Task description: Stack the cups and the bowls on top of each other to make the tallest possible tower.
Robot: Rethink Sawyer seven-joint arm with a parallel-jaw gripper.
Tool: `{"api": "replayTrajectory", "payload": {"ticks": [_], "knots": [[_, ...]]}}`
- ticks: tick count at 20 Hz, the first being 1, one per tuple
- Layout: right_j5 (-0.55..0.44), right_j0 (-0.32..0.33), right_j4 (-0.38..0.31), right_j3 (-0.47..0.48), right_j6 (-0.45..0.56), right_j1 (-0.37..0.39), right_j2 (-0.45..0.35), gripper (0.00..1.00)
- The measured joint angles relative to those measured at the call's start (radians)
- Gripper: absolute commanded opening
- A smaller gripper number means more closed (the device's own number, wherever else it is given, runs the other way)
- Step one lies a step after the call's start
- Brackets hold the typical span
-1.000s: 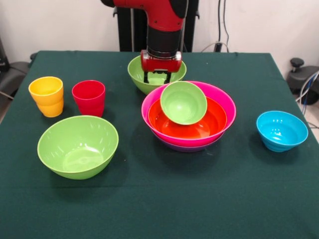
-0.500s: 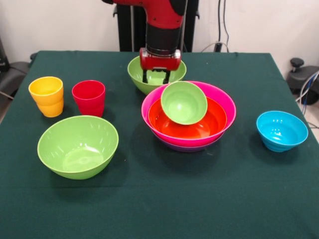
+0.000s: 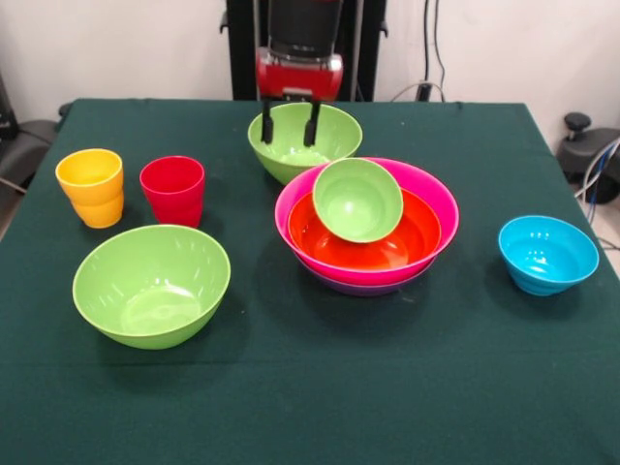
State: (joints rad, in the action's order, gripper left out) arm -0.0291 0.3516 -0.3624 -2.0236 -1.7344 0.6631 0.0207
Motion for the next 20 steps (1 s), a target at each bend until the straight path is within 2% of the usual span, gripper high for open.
{"api": "replayTrajectory", "payload": {"ticks": [2,5,10,14,20], "knots": [[-0.026,0.017,0.005,-0.024,0.0,0.058,-0.015,1.0],[-0.039,0.044,0.005,-0.042,0.0,0.103,-0.036,1.0],[-0.069,0.136,0.009,-0.059,0.0,0.181,-0.096,1.0],[-0.125,0.197,0.027,-0.059,0.0,0.217,-0.135,1.0],[-0.166,0.215,0.035,-0.052,0.0,0.222,-0.156,1.0]]}}
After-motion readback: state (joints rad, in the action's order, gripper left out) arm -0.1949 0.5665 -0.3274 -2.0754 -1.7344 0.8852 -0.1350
